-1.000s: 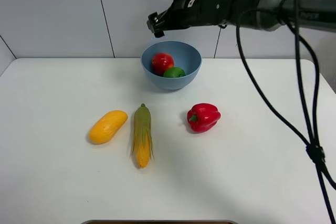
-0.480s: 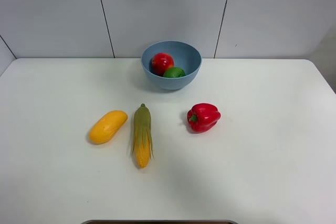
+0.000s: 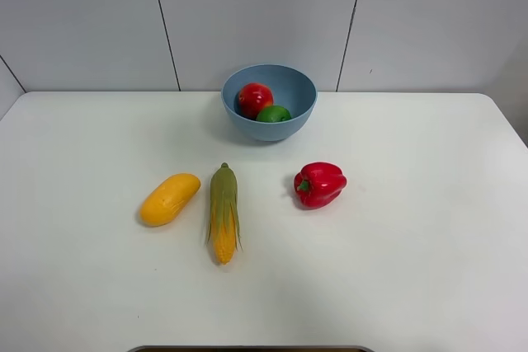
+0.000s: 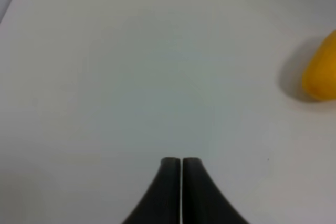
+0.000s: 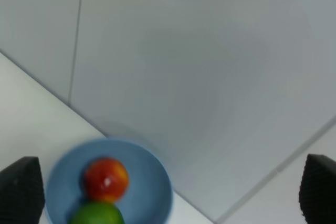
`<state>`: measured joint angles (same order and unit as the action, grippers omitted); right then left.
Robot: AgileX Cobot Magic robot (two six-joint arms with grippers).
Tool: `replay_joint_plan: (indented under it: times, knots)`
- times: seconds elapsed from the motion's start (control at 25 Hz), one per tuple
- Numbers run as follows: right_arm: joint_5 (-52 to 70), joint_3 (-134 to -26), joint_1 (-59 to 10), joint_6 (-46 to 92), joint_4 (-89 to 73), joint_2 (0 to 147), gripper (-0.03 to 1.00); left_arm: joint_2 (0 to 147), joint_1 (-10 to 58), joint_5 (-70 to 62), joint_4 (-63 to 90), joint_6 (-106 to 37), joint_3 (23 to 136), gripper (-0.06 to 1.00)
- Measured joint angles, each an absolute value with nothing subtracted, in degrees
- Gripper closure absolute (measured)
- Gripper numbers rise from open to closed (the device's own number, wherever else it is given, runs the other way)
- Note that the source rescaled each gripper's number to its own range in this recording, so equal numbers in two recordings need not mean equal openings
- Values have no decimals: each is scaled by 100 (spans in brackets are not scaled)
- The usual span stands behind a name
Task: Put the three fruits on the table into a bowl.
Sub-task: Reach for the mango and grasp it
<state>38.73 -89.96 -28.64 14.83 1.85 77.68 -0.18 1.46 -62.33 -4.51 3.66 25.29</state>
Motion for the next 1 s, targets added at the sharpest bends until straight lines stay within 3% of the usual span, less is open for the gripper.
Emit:
replay_joint_plan:
  times: [0.56,1.0]
  knots:
    - [5608,-8996,-2796,923,1537,5681,-1,-18,146,-6233,-451,366,2529,94]
    - [6476,-8733,-857,436,1254,4132,-1,-18,146,-6233,-451,366,2529,94]
